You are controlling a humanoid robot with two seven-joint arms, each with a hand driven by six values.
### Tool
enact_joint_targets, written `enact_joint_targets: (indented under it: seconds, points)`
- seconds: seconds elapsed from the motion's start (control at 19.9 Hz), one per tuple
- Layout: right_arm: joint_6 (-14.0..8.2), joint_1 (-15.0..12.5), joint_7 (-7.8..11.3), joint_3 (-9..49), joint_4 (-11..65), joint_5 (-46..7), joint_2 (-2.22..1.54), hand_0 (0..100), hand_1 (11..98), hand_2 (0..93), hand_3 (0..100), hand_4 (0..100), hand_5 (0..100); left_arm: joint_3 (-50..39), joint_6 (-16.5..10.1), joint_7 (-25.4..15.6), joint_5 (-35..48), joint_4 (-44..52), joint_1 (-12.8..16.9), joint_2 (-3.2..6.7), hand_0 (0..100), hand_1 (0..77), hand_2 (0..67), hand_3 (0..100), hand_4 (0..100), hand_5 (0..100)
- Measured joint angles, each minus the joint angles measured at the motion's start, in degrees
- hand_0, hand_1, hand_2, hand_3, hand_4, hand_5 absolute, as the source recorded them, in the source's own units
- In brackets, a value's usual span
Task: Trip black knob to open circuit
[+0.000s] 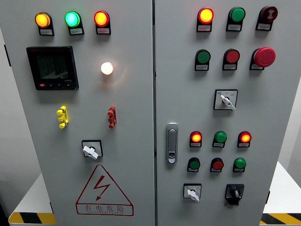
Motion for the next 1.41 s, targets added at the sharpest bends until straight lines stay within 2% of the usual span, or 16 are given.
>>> enact_joint_targets:
  seconds: [0.25,0.45,0.55,0.6,0.7,0.8,0.95,1.06,1.16,1.31,1.41]
  points:
    - [-0.6,1.3,1.07,2.9,2.7,-0.9,0.09,91,36.1,2.3,12,4,13,0.0,0.0,0.0,0.0,0.0,0.0,-0.02,0,0.0,19.4,26,10,9]
    - [-4.0,1.2,1.18,6.9,11.9,-1.9,0.10,90,39.0,2.7,16,7,15,0.0,0.0,0.0,0.0,0.0,0.0,-0.02,0,0.0,19.4,26,10,9]
    - [-4.8,1.3,1.19,13.2,15.9,-6.4,0.12,89,41.0,3.2,19,9,17,0.0,0.0,0.0,0.0,0.0,0.0,0.01,0,0.0,19.4,26,10,9]
    - [-4.3,1.3,1.19,17.3,17.5,-11.1,0.14,89,41.6,3.3,19,9,17,0.0,0.0,0.0,0.0,0.0,0.0,0.01,0,0.0,19.4,26,10,9]
    - [-1.4,1.1,1.21,23.8,20.5,-19.7,0.17,89,41.8,3.3,19,9,17,0.0,0.0,0.0,0.0,0.0,0.0,0.01,0,0.0,19.4,26,10,9]
    - [0.5,0.3,1.28,26.9,25.9,-22.6,0.19,89,42.2,3.3,19,9,18,0.0,0.0,0.0,0.0,0.0,0.0,0.02,0,0.0,19.4,26,10,9]
    - [3.0,-2.3,1.27,27.6,37.1,-23.4,0.12,90,42.5,3.1,20,10,19,0.0,0.0,0.0,0.0,0.0,0.0,0.02,0,0.0,19.4,26,10,9]
    - [3.5,-3.4,1.25,26.7,45.4,-23.3,0.10,90,42.7,3.0,22,10,21,0.0,0.0,0.0,0.0,0.0,0.0,0.02,0,0.0,19.4,26,10,9]
    - [3.5,-4.7,1.24,25.9,53.5,-23.0,0.10,90,43.5,2.8,26,15,27,0.0,0.0,0.0,0.0,0.0,0.0,0.01,0,0.0,19.4,26,10,9]
    - [2.8,-7.0,1.34,24.4,65.0,-21.5,0.02,91,44.0,1.9,36,28,38,0.0,0.0,0.0,0.0,0.0,0.0,0.01,0,0.0,19.4,26,10,9]
    - [0.4,-8.3,1.36,22.7,71.3,-19.2,0.00,91,45.0,1.6,42,37,45,0.0,0.0,0.0,0.0,0.0,0.0,0.01,0,0.0,19.4,26,10,9]
